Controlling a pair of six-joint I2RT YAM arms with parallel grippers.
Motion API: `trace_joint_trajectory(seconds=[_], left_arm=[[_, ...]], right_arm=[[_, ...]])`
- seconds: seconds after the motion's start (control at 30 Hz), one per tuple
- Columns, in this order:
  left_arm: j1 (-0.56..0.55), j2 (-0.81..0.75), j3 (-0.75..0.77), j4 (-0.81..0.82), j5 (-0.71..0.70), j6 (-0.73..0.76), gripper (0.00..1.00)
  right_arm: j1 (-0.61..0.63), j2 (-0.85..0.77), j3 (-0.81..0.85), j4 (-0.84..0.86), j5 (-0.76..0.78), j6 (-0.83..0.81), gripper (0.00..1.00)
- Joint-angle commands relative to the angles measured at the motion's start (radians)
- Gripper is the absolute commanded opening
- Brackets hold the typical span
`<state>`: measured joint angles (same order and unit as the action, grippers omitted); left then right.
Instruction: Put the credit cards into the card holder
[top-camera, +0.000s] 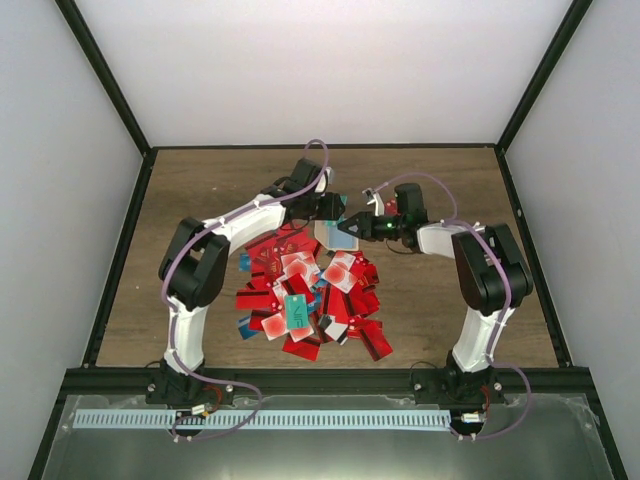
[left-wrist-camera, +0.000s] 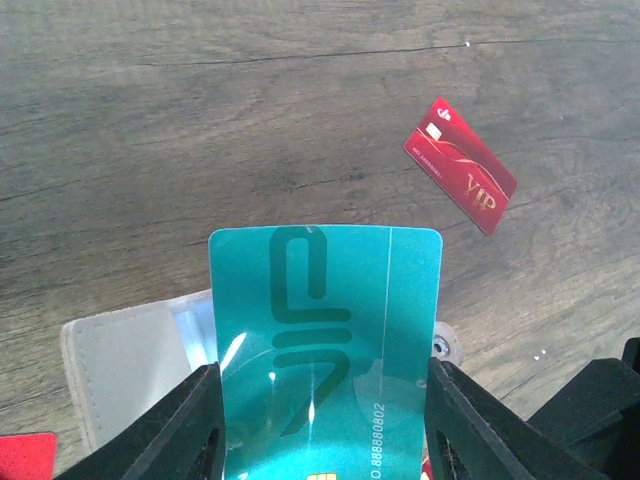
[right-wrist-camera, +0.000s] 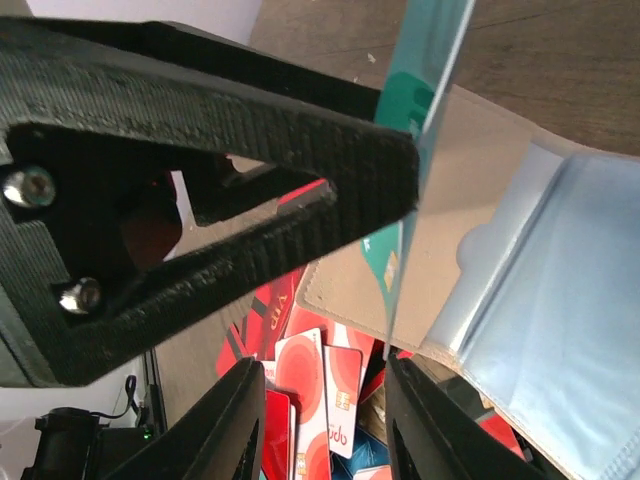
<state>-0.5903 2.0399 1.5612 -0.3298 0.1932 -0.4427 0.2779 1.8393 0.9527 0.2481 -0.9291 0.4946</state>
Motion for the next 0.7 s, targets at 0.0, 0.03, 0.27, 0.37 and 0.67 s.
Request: trace_joint_trajectory(seconds=[0.0, 0.03, 0.27, 0.37, 0.67], left_arm=[[0.006, 0.005, -0.005, 0.028, 0.034, -0.004, 0.47], [0.006, 0.006, -0.005, 0.028, 0.038, -0.004, 0.47], [0.006, 0.001, -0.004, 0.034, 0.055, -0.014, 0.47], [0.006, -0.003, -0.003, 0.034, 0.058, -0.014, 0.47], [0.006, -0.012, -0.011, 0.041, 0.071, -0.023, 0.47]], right_arm=[[-0.002, 0.027, 0.047, 0.054, -0.034, 0.02, 0.35], [-0.003, 0.033, 0.054, 0.054, -0.034, 0.022, 0.35], [-0.001, 0.072, 0.089, 0.066, -0.029, 0.036, 0.31], [-0.002, 0.078, 0.097, 0.06, -0.014, 0.034, 0.31], [0.002, 0.096, 0.117, 0.053, 0.006, 0.028, 0.25]])
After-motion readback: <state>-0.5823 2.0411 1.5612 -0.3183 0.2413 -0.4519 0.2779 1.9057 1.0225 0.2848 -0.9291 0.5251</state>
